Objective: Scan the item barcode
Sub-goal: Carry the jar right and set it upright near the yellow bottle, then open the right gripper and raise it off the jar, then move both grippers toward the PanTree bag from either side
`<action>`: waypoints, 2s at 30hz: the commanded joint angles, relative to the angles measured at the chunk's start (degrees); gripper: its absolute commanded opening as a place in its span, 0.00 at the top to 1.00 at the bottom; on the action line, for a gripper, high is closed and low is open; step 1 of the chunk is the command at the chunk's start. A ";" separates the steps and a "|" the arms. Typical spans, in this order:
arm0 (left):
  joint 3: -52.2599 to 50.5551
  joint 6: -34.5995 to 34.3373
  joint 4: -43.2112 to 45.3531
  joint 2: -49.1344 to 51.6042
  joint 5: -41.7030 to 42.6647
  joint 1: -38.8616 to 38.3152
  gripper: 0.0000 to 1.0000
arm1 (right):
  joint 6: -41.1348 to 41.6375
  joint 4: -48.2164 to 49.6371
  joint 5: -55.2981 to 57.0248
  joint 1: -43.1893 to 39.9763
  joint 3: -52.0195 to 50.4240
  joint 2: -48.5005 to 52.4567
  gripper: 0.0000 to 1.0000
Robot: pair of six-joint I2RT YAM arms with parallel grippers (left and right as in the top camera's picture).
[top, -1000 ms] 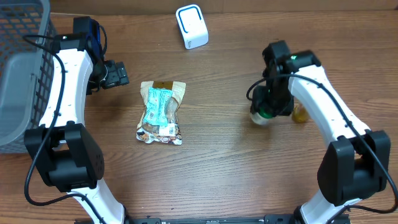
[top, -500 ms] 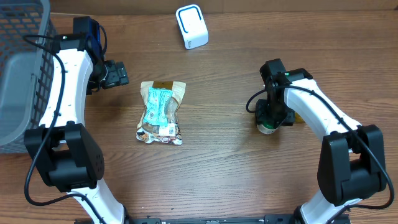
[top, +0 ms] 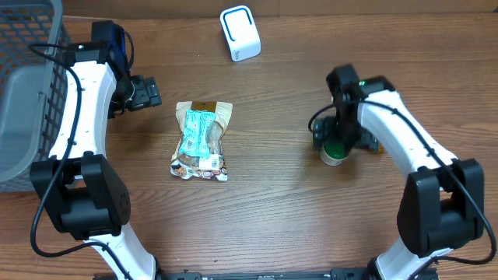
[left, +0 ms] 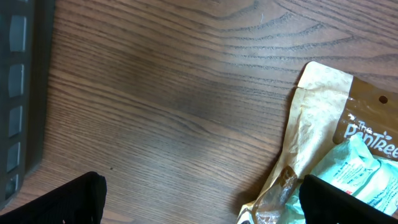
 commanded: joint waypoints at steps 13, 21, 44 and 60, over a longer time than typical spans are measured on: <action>0.87 0.66 0.09 -0.57 -0.15 -0.39 0.01 | 4.98 5.68 -9.66 2.93 7.15 -0.68 0.42; 0.87 0.66 0.09 -0.57 -0.15 -0.39 0.01 | 8.24 11.45 -0.90 6.75 1.01 -0.68 0.67; 0.87 0.66 0.09 -0.57 -0.15 -0.39 0.00 | 10.71 -0.98 2.10 6.82 2.95 -0.70 0.50; 0.87 0.66 0.09 -0.57 -0.15 -0.44 0.00 | 2.99 21.07 -35.19 10.36 3.74 -0.68 0.44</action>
